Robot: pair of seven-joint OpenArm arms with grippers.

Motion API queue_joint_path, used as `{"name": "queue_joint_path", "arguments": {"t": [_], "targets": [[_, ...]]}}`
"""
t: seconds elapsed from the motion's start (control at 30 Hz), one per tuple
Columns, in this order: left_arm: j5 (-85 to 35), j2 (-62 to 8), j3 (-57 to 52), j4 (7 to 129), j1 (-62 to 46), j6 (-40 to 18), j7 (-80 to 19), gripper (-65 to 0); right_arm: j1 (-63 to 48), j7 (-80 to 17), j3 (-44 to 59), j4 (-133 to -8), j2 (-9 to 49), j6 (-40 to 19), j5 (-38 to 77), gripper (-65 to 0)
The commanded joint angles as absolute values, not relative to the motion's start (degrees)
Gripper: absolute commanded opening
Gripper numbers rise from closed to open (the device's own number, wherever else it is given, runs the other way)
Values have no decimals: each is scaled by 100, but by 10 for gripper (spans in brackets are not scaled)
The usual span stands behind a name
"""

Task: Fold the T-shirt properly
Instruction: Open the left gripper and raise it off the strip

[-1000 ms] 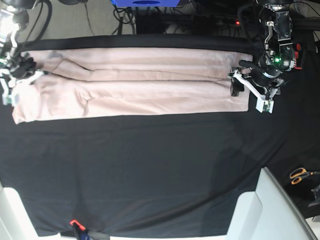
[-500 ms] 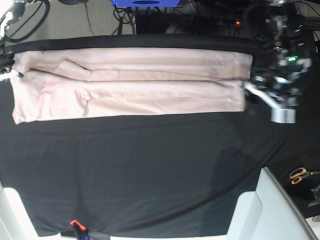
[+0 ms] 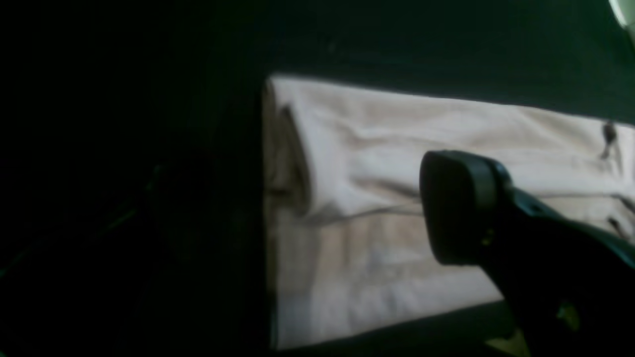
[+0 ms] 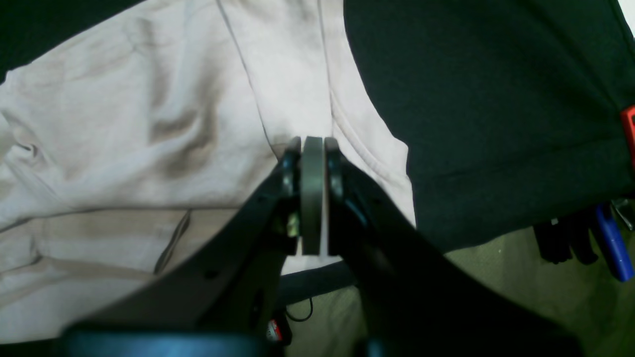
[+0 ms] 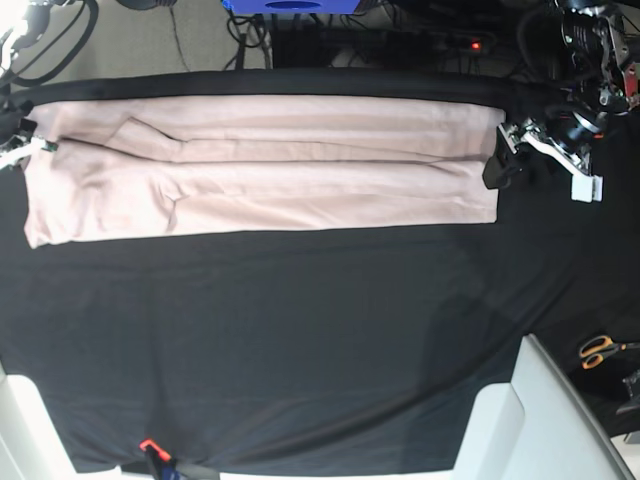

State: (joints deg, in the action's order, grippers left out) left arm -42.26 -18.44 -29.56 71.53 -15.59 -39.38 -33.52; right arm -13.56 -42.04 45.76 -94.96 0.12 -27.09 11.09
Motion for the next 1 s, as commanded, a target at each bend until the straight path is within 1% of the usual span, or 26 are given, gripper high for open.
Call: {"name": "queue_joint_path", "arguments": {"t": [0.0,0.1,0.17,0.3,0.4,0.43,0.5,0.6,0.67,0.73,0.77,0.8,0.83,0.87,0.9,0.97], "targets": [[-4356,-1947,-2985,7046,-1429,-4000,-3231,0,-1349,-4092,4602,-9596,92,-2738,1156,-644],[-4330,-1947,-2985,6484,-1218,-4000,-3213,0,-1420,-4092,4611,-9596,92,-2738,1156,-644],[-4048,-1930,-2888,6246,-1077,-4000,-3213,0,-1420,-4092,4611,-9596,92,-2738,1156,-644],[-3415,-1763,-2343,6193,-963,-4000,-3204,0,-1446,-4092,4611,-9596,84,-2738,1156,-644],[-3345,-1622,-2325,6158,-980,-4000,-3204,0,-1490,-4092,4611,-9596,84,-2738,1156,-644],[-3345,-1587,-2325,6158,-980,-4000,-3204,-30,-1499,-4092,4611,-9596,84,-2738,1156,-644],[-3345,-1543,-2325,6158,-1007,-4000,-3204,-123,-1499,-4092,4620,-9596,84,-2738,1156,-644],[-3345,-1516,-2325,6149,-1015,-4000,-3204,-221,-1508,-4092,4646,-9596,84,-2738,1156,-644],[-3345,-1516,-2325,6149,-1015,-4000,-3204,-296,-1508,-4092,4646,-9596,84,-2738,1156,-644],[-3345,-1516,-2325,6176,-1007,-4000,-3204,-416,-1508,-4092,4646,-9596,84,-2738,1156,-644],[-3345,-1516,-2325,6193,-1007,-4000,-3196,-502,-1508,-4092,4629,-9596,84,-2738,1156,-644],[-3345,-1508,-2325,6202,-989,-4000,-3196,-606,-1508,-4092,4620,-9596,84,-2738,1156,-644],[-3345,-1508,-2325,6202,-971,-4000,-3187,-650,-1508,-4092,4620,-9596,84,-2738,1156,-644],[-3345,-1508,-2325,6211,-963,-4000,-3178,-650,-1508,-4092,4620,-9596,84,-2738,1156,-644],[-3336,-1499,-2316,6220,-963,-3873,-3178,-650,-1508,-4092,4620,-9596,84,-2738,1156,-644],[-3336,-1446,-2264,6475,-1015,-3451,-3169,-650,-1508,-4092,4620,-9596,84,-2738,1156,-644]]}}
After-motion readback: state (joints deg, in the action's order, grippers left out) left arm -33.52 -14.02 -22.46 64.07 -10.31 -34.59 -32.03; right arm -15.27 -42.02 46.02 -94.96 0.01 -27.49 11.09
